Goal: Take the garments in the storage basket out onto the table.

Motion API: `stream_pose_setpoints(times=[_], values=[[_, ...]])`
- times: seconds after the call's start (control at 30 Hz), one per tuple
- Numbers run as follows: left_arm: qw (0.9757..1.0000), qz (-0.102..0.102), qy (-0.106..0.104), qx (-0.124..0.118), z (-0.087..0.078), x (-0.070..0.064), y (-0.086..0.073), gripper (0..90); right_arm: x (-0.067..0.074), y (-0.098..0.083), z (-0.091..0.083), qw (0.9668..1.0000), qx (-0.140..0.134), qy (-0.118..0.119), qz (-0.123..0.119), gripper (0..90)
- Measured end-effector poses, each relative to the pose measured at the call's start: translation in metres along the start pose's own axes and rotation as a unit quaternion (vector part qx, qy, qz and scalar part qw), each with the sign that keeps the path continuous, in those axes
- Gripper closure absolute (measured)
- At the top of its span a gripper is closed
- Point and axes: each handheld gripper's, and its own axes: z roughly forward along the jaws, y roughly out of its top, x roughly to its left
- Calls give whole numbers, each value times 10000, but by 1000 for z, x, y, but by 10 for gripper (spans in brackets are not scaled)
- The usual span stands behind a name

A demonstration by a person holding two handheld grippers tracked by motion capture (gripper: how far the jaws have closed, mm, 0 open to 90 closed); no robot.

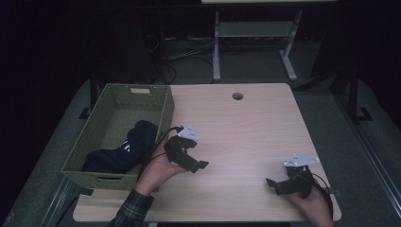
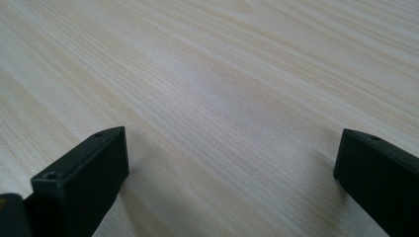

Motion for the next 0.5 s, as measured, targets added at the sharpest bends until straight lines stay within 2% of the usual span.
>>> stream_pose_setpoints(times=[0.27, 0.4, 0.5], values=[[9999, 46, 9, -99, -11, 4, 1, 143, 0, 0, 0, 10000, 2, 2, 6, 1], [9998, 3, 119, -170, -18, 7, -1, 143, 0, 0, 0, 10000, 0, 2, 4, 0], [9997, 46, 185, -168, -22, 8, 0, 143, 0, 0, 0, 10000, 0, 2, 0, 0]])
